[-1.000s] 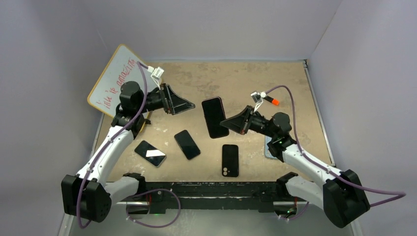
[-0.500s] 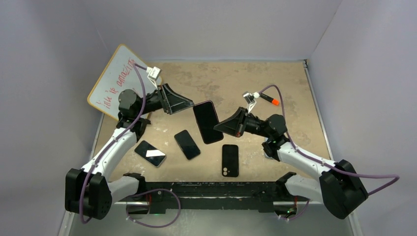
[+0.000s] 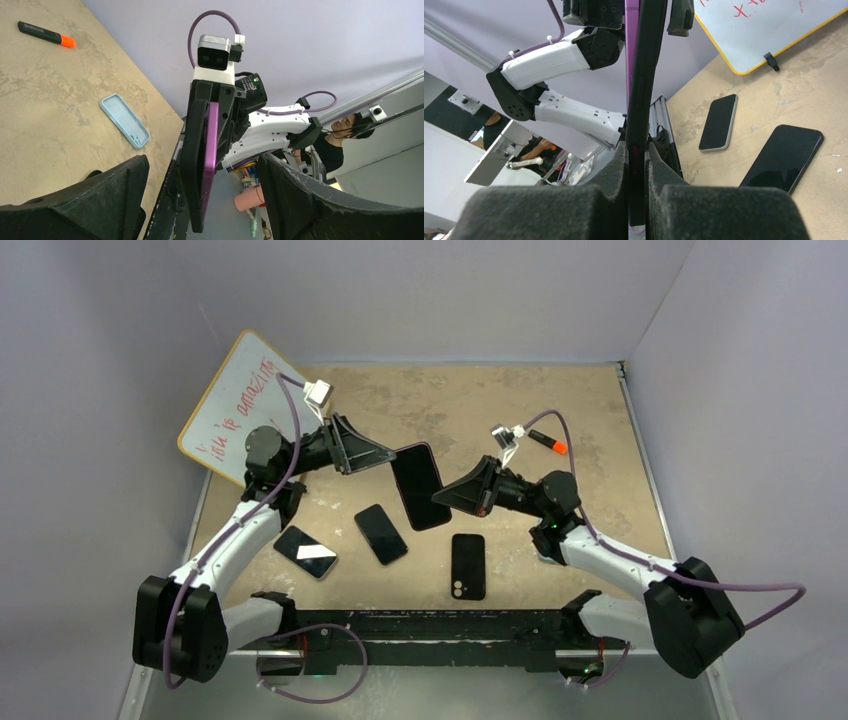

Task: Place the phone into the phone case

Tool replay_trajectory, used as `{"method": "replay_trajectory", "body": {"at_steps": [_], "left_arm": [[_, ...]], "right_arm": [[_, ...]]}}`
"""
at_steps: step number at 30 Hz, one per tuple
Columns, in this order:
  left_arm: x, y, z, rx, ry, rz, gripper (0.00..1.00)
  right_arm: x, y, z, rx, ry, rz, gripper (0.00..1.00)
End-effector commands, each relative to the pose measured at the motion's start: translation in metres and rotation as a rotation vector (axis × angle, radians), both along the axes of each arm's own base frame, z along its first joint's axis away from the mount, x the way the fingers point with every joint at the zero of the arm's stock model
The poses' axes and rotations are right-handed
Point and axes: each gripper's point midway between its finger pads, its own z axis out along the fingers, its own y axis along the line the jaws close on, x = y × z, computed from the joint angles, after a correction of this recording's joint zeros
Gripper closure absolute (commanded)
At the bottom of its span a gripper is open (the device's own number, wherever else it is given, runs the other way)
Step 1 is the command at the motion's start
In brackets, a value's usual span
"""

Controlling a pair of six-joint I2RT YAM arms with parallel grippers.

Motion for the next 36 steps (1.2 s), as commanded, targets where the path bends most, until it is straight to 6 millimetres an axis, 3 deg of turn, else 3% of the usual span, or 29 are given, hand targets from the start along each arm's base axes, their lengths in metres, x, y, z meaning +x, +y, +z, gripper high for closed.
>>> {"method": "replay_trajectory", "body": {"at_steps": [1, 4, 7, 10, 16, 19, 22, 25, 27, 29, 31, 36], "left_arm": [[-0.006, -0.004, 0.004, -0.001, -0.058, -0.016, 0.19], [-0.009, -0.005, 0.005, -0.011, -0.065, -0.024, 0.38], [-0.012, -0.008, 0.010, -0.017, -0.079, -0.042, 0.77], [-0.013, -0.010, 0.015, -0.012, -0.112, -0.054, 1.00], [-0.009, -0.011, 0.009, 0.035, -0.133, -0.049, 1.00], [-0.005, -0.012, 0.001, 0.074, -0.141, -0.050, 1.00], [-0.004, -0.013, 0.002, 0.083, -0.136, -0.059, 1.00], [-0.006, -0.013, 0.008, 0.080, -0.145, -0.064, 1.00], [-0.008, -0.012, 0.009, 0.086, -0.148, -0.070, 0.86], [-0.015, -0.012, 0.012, 0.076, -0.186, -0.080, 0.56], [-0.015, -0.011, 0.008, 0.069, -0.181, -0.063, 0.40], [-0.011, -0.011, 0.011, 0.046, -0.164, -0.041, 0.38]], "right_arm": [[0.000, 0.001, 0.045, 0.115, -0.133, -0.010, 1.00], [0.002, 0.001, 0.042, 0.112, -0.124, -0.023, 1.00], [0.004, 0.002, 0.037, 0.095, -0.113, -0.029, 0.99], [0.004, 0.003, 0.035, 0.091, -0.102, -0.031, 0.92], [0.010, 0.008, 0.037, 0.077, -0.074, -0.036, 0.68], [0.014, 0.012, 0.038, 0.082, -0.052, -0.040, 0.63], [0.019, 0.015, 0.037, 0.076, -0.032, -0.051, 0.70], [0.024, 0.014, 0.032, 0.060, -0.027, -0.079, 0.93], [0.023, 0.012, 0.033, 0.064, -0.045, -0.089, 1.00], [0.022, 0.011, 0.037, 0.077, -0.057, -0.095, 1.00], [0.023, 0.011, 0.046, 0.098, -0.068, -0.094, 1.00], [0.022, 0.014, 0.069, 0.159, -0.104, -0.062, 1.00]]}}
